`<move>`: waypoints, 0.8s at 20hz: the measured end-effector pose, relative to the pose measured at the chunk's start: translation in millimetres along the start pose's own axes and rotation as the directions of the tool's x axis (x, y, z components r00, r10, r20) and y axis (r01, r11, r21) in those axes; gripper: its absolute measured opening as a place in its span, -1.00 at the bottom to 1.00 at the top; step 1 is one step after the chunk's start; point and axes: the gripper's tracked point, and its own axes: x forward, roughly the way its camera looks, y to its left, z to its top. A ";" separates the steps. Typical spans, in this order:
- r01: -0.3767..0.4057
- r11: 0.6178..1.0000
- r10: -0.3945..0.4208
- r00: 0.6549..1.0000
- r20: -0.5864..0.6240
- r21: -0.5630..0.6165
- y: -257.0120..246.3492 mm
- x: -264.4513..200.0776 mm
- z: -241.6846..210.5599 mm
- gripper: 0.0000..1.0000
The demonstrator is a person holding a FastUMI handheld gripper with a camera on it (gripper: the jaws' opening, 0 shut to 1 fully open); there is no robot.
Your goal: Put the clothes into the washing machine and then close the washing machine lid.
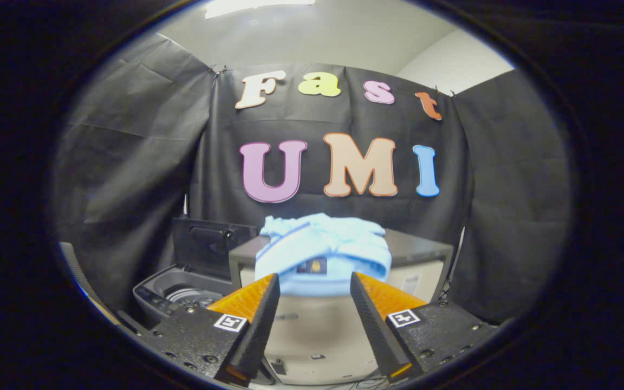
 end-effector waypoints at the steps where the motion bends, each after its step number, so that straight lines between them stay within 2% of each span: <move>1: 0.013 1.000 -0.013 1.000 -0.025 -0.004 1.8 15.6 14.5 0.59; 4: 0.041 0.999 -0.040 0.996 -0.082 0.004 5.9 65.4 49.7 0.60; 6: 0.060 0.996 -0.054 0.993 -0.105 0.059 5.9 100.1 61.2 0.60; 9: 0.106 0.991 -0.084 0.969 -0.234 0.084 3.1 142.2 37.6 0.60; 12: 0.150 0.987 -0.122 0.923 -0.365 0.051 -1.1 168.6 0.9 0.61; 14: 0.180 0.983 -0.142 0.875 -0.463 0.037 -2.8 179.3 -29.3 0.61; 16: 0.173 0.985 -0.129 0.825 -0.551 0.028 2.0 180.9 -54.0 0.61</move>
